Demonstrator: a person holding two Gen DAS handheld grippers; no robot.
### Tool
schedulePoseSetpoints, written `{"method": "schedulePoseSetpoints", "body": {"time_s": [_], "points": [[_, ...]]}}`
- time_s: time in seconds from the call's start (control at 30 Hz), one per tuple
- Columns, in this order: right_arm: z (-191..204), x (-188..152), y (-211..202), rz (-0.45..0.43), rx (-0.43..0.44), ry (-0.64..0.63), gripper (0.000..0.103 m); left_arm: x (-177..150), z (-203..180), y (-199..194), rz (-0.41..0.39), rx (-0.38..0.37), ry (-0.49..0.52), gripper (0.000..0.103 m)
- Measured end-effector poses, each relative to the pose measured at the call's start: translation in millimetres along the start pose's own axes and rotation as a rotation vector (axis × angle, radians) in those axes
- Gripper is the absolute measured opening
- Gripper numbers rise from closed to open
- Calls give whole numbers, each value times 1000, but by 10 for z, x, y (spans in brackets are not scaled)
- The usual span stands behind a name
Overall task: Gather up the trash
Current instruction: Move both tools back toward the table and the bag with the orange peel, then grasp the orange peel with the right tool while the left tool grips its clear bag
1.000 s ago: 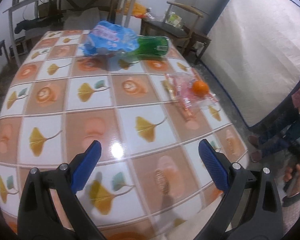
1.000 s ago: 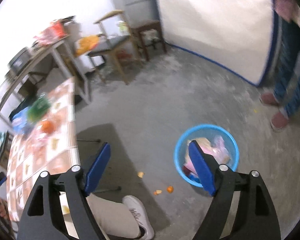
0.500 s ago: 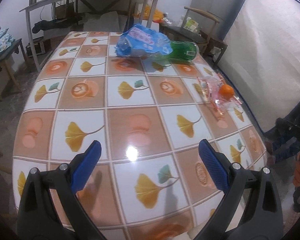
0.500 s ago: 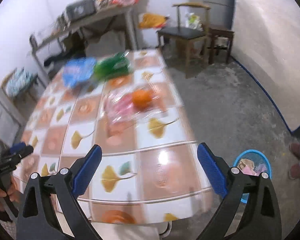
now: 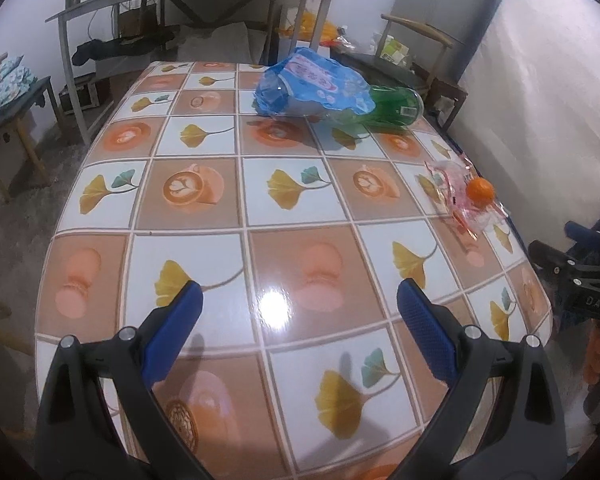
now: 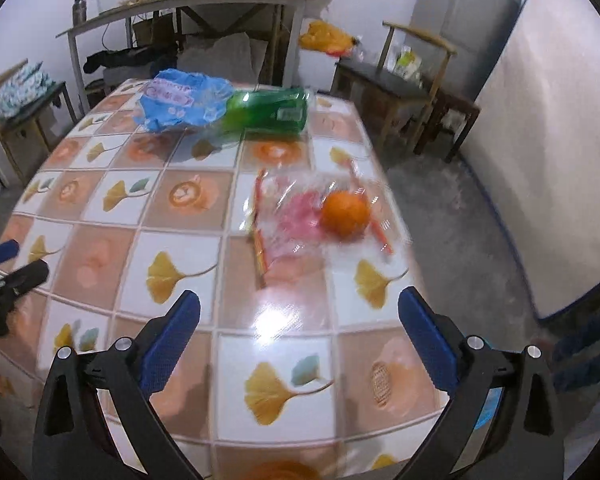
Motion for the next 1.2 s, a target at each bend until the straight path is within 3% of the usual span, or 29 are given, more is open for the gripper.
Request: {"method": "schedulePoseSetpoints", "body": {"time_s": [0.1,0.33,0.47,0.7,0.83,0.9,1.03,1.13,1.2], "points": [[-142,57,-36,-30,-4,6,96,25,-14,18,23,-40,-13,94],[-506,48,61,-61,94,153,96,36,-92,143,63,-81,-13,94],[-657,103,203,-58,214,244,96,58,-214,229,84,-102,10,94],[-911,201,453,-88,320,369,96,147,-676,302,86,-224,77,94],[-1022,280,664,-90,367,410,83,307,-1066,393,77,-298,142,94],[-1043,295,755,-78,386,426,71,435,-1273,461,69,-330,176,94],[-956,346,801,-92,421,376,65,716,-1615,689,78,-338,243,74],[-819,402,820,-93,405,248,64,884,-1853,931,116,-342,278,62],[-730,430,869,-90,396,156,62,943,-2032,1141,169,-341,319,60]]}}
Point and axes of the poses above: each gripper's, at about its wrist camera, not at the fingertips, and y roughly the way its jaws point, z to its left, x to its top, the point moved 8 cm from there along y, roughly the way its jaws point, and after that the axes turned 10 degrees about -y, right-handed, at the moved point
